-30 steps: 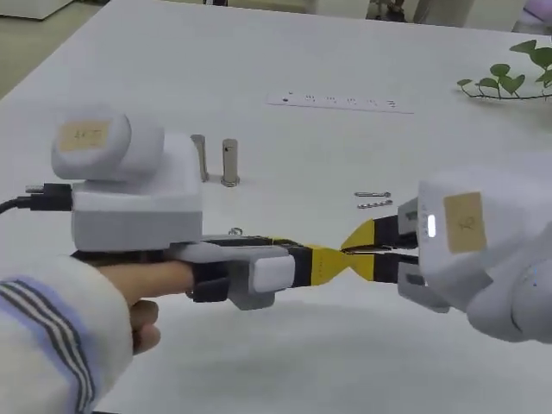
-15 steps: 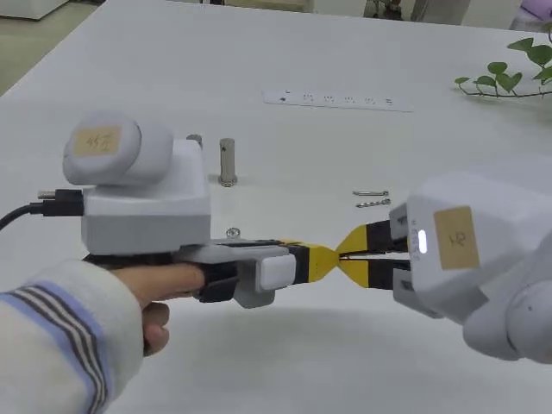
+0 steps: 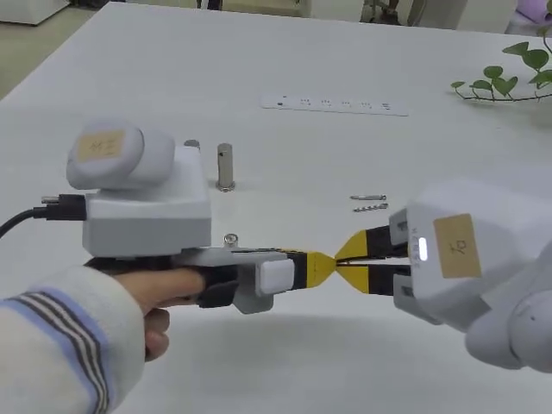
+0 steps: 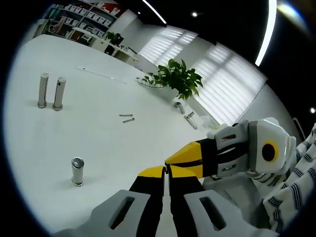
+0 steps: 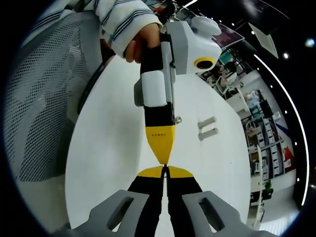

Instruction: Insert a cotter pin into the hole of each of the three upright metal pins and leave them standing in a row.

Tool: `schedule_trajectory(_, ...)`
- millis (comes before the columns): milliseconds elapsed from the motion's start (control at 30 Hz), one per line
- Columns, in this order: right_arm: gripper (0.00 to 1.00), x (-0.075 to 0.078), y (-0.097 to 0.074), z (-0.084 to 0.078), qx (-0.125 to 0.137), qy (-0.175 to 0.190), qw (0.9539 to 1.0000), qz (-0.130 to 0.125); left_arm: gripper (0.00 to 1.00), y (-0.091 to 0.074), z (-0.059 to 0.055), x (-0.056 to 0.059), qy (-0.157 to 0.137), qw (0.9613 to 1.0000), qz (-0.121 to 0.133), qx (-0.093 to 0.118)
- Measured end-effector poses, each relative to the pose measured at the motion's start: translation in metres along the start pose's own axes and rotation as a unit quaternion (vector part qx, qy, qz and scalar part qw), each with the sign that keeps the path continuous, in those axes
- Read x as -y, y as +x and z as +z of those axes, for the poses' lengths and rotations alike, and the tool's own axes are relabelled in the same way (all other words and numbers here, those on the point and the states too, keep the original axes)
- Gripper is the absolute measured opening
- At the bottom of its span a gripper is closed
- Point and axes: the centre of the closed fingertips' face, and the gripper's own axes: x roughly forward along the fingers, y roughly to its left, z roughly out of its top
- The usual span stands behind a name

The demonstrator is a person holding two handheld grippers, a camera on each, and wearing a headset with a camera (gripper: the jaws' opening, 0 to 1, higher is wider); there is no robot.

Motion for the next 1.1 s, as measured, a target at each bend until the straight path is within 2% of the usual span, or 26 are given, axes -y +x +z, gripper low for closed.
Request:
schedule_trajectory(300,0.02,0.0,0.0,0.002,0.002,-0.001,1.0,0.001,0.0,-0.003,0.0,0.0,0.002,1.0,-0.002,-0.007)
schedule_trajectory(400,0.02,0.0,0.0,0.003,0.002,-0.004,1.0,0.001,0.0,-0.003,0.0,0.001,0.022,0.9997,0.003,-0.013)
schedule_trajectory(567,0.02,-0.001,0.001,0.004,0.003,-0.005,1.0,0.003,0.0,-0.004,-0.001,0.001,0.038,0.9991,0.006,-0.017)
schedule_trajectory(833,0.03,-0.003,0.001,0.005,0.007,-0.01,0.9999,0.009,0.0,-0.006,-0.002,0.0,0.03,0.9994,0.005,-0.017)
schedule_trajectory(967,0.12,-0.003,0.003,0.001,0.003,-0.005,0.9999,0.011,0.0,-0.008,-0.003,0.0,0.043,0.9988,0.005,-0.022)
schedule_trajectory(1100,0.14,-0.002,0.002,-0.003,0.007,0.021,0.9996,0.016,0.0,-0.011,-0.003,-0.001,0.056,0.9982,0.004,-0.023)
